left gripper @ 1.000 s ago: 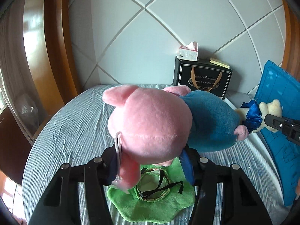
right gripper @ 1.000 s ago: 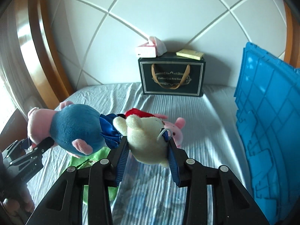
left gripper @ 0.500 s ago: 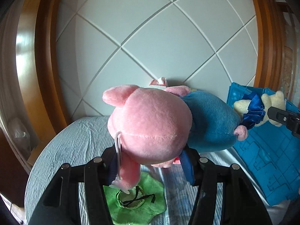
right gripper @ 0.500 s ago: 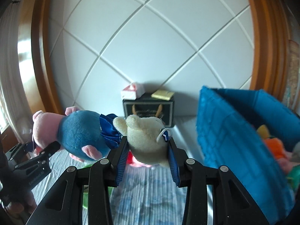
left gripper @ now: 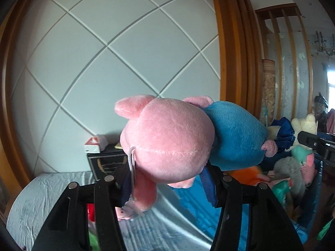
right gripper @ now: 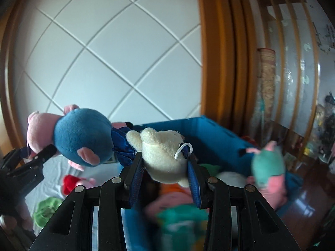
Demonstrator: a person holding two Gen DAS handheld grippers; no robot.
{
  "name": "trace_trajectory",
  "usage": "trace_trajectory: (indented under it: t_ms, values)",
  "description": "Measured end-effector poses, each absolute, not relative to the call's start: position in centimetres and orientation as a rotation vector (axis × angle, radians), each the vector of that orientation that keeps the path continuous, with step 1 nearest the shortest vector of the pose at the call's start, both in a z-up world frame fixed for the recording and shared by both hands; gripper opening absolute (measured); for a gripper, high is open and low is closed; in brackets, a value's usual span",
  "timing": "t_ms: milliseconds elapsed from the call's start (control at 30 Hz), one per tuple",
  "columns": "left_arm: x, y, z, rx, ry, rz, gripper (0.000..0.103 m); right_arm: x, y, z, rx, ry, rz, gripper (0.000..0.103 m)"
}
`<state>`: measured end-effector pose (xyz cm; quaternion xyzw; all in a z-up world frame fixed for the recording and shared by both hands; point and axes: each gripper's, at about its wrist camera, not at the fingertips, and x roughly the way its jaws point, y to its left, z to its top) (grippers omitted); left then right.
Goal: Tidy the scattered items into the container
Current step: 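Carry the George pig and white teddy bear over the blue crate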
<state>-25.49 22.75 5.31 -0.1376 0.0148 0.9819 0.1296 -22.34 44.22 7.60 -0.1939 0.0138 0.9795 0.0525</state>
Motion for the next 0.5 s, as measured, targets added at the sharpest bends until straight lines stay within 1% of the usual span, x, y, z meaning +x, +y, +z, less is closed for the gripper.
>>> trace_trajectory:
  t_ms: [100,233,367,500]
  values:
    - [-24.3,29.5,4.5,-0.433,0.066,2.796,0.055,-21.6,50.1,6.9,-0.619,0.004,2.931,0.039]
    - [-22.1,36.6,2.4,-0.557,0.123,2.728,0.055,-21.4,56.5,5.6,-0.678,-0.007,2.891,0.039]
    - [-21.3,41.0,-0.3,-0.681,0.219,2.716,0.055,-21.6,60.5,3.5,-0.761,0.018,2.887,0.039]
    - [-21.6,42.9,-1.7,-0.778,0.276,2.733,0.056,-23.0,62.9,0.3,-0.903,0.093,2.864,0.039]
